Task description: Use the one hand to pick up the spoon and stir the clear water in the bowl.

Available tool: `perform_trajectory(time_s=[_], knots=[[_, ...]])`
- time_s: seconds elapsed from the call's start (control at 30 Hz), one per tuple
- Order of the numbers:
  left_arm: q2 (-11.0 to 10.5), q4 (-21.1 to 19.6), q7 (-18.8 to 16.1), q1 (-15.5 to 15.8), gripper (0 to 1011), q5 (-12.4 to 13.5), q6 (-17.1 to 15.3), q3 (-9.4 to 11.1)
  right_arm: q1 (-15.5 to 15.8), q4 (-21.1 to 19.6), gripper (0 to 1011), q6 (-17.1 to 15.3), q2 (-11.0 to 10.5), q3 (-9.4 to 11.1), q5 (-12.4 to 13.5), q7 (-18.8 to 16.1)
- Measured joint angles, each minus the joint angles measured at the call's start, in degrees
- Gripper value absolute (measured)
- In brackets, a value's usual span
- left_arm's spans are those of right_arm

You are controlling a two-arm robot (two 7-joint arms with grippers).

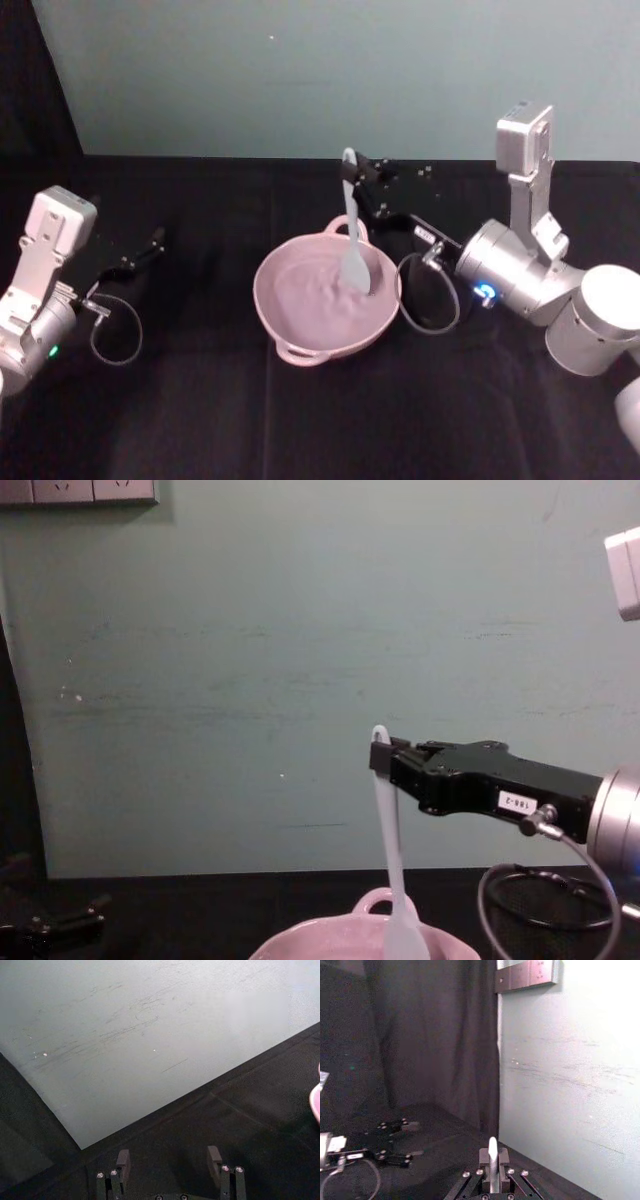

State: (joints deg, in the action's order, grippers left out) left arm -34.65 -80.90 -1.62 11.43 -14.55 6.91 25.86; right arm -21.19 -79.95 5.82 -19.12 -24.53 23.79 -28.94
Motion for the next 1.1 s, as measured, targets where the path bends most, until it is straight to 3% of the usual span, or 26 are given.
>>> perform_trajectory(time_s=[0.27, 0.53, 0.77, 1.1], knots=[[0.0, 0.0, 0.0, 0.0, 1011, 0.0, 0.0, 0.0, 1.1, -2.7, 108, -1.0, 0.4, -2.5, -1.6, -0.1], [0.0, 0.0, 0.0, 0.0, 1011, 0.0, 0.0, 0.0, -0.2, -1.9, 108, -1.1, 2.3, -4.8, -2.1, -1.3], [0.0, 0.0, 0.0, 0.0, 1011, 0.0, 0.0, 0.0, -3.0, 2.7, 108, 0.1, 5.2, -6.1, -2.8, -1.3], [0.0, 0.0, 0.0, 0.0, 1011, 0.0, 0.0, 0.0, -7.1, 9.5, 108, 1.7, 8.0, -5.8, -4.0, -0.7]])
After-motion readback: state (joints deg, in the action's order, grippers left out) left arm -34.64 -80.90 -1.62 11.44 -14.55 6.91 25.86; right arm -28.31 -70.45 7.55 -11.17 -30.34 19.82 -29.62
